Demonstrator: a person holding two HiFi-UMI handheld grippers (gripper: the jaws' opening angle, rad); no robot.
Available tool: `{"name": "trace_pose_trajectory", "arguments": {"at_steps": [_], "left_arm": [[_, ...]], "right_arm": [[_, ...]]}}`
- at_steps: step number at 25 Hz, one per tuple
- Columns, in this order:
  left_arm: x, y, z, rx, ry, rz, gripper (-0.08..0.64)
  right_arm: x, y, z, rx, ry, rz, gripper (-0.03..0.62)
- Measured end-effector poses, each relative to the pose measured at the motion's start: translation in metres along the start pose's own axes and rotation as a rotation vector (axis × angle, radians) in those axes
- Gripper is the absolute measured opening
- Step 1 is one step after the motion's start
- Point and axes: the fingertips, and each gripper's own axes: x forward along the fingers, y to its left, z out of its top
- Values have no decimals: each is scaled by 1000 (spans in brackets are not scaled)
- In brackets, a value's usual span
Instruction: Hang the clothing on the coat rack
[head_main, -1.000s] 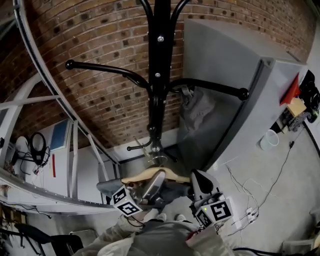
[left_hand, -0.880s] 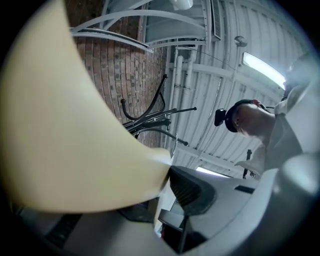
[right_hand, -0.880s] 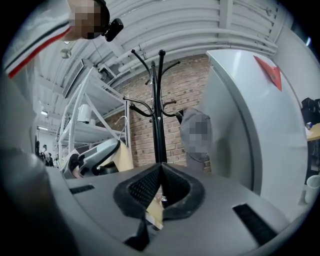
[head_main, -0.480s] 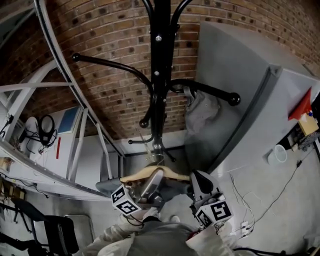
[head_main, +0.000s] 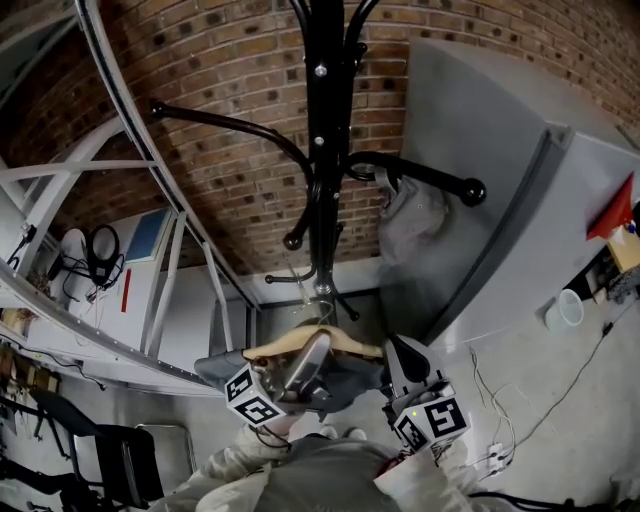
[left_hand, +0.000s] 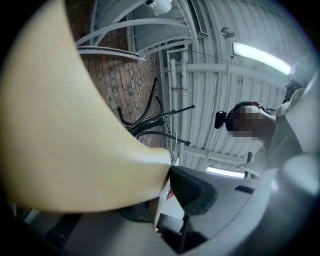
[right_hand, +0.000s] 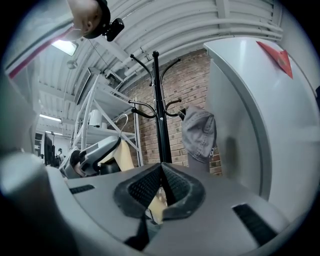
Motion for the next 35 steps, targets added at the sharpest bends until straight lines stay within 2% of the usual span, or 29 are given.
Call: {"name": "trace_pose_trajectory", "arguments": {"at_steps": [12,20,35], "left_arm": [[3,3,14,-9,6,-47,100],[9,10,27,-16,-12,-62,100],[42,11,57,21,-34,-141,99]], "right_arm": [[12,10,16,3,-54,-28,25],[11,7,15,-35,-34,-66,25],[7,-5,26,-47,-75,-110,25]]}}
